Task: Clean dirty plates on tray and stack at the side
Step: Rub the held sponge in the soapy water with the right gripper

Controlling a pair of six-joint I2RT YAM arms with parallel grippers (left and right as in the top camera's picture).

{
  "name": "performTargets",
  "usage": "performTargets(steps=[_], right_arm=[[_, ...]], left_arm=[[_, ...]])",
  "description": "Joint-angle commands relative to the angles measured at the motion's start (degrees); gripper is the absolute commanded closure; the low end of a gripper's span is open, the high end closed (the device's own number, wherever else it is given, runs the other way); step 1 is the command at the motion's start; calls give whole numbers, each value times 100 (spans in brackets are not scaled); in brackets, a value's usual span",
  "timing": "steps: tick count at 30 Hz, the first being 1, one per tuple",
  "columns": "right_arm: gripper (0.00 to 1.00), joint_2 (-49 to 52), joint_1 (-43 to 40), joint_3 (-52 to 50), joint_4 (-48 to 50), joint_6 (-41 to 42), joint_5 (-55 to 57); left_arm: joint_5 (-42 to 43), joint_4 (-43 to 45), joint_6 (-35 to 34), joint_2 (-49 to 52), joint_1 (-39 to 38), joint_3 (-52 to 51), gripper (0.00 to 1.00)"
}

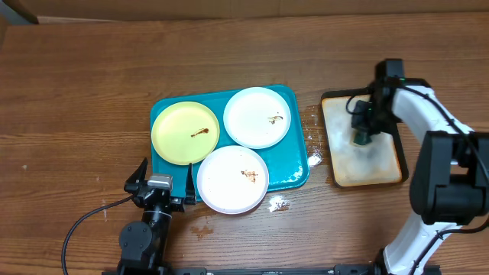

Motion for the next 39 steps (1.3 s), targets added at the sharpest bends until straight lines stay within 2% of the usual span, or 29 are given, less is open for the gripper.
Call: performTargets(steps=[1, 5, 9, 14, 20, 23, 26, 27, 32, 39], right_arm=[[96, -11, 385, 26, 94, -514, -26], [96, -4, 518, 26, 72, -417, 52], [59, -4, 402, 26, -94, -291, 101], [40, -4, 160, 26, -181, -293, -48], [40, -9, 164, 96, -251, -293, -105], [35, -35, 243, 240, -404, -295, -105], [28, -107, 319, 363, -573, -293, -125], [15, -138, 337, 391, -632, -291, -146], [16, -229, 341, 437, -850, -168, -269], [28, -229, 302, 433, -1204, 103, -269]], left_arm=[[-37, 15, 116, -61, 35, -24, 0], [-37, 15, 116, -61, 35, -24, 0], [-39, 15, 116, -61, 35, -24, 0], [-37, 15, 116, -61, 35, -24, 0], [-37, 15, 116, -61, 35, -24, 0], [-37, 15, 116, -61, 35, -24, 0], [-37, 15, 116, -61, 35, -24, 0], [-37, 15, 116, -61, 35, -24, 0], [-37, 15, 116, -61, 35, -24, 0], [-37, 15, 116, -61, 35, -24, 0]])
